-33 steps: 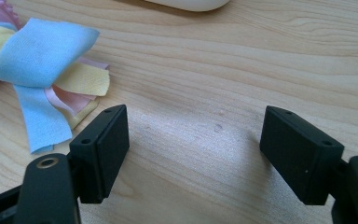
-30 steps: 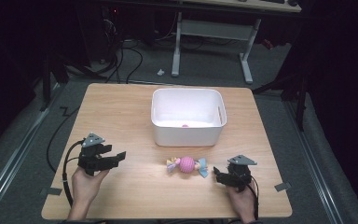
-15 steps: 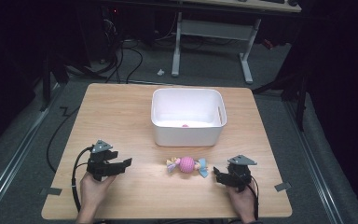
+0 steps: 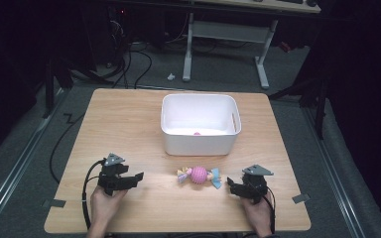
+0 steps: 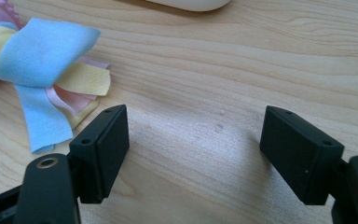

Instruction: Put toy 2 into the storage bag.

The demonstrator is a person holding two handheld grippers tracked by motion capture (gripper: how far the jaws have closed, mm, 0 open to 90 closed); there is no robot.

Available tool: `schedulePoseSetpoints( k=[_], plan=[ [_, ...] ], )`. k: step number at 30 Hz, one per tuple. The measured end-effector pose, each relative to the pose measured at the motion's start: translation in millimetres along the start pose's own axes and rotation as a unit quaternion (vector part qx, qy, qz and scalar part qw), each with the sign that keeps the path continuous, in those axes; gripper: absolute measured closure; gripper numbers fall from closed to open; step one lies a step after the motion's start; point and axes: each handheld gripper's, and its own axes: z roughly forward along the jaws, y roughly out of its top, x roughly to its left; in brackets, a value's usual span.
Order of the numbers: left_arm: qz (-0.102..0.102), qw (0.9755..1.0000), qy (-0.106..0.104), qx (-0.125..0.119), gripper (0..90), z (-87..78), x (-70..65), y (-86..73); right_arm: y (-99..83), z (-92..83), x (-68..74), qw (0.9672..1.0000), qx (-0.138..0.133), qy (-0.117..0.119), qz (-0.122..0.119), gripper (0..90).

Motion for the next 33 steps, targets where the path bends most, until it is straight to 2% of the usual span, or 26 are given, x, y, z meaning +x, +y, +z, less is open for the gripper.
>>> schedulePoseSetpoints(
  k=[6, 8, 13, 18, 21, 23, 33],
  plan=[
    [0.017, 0.9995, 0.026, 0.011, 31.0, 12.3, -5.2, -5.6, 0.0, 0.0, 0.1, 1.0, 0.0, 0.0, 0.0, 24.1],
    [0.021, 0.9992, 0.029, 0.016, 30.9, 16.2, -6.8, -7.0, 0.0, 0.0, 0.1, 1.0, 0.0, 0.0, 0.0, 24.1],
    [0.032, 0.9986, 0.041, 0.012, 30.6, 24.3, -8.9, -9.4, 0.0, 0.0, -0.2, 1.0, 0.0, 0.0, 0.0, 24.1],
    [0.035, 0.998, 0.053, 0.002, 30.3, 27.0, -11.0, -11.1, 0.2, 0.1, -0.3, 1.0, 0.0, 0.0, 0.0, 24.0],
    [0.045, 0.9965, 0.067, -0.023, 28.8, 30.5, -13.7, -17.1, 0.2, 0.2, -0.2, 1.0, 0.0, 0.0, 0.001, 22.8],
    [0.057, 0.9949, 0.08, -0.022, 27.1, 31.7, -17.3, -18.1, 0.1, 0.1, 0.3, 1.0, 0.001, -0.004, 0.005, 22.5],
    [0.05, 0.9952, 0.081, -0.022, 27.1, 31.4, -17.6, -18.4, 0.5, 0.5, -0.7, 0.9999, 0.006, 0.008, -0.006, 18.5]
  ],
)
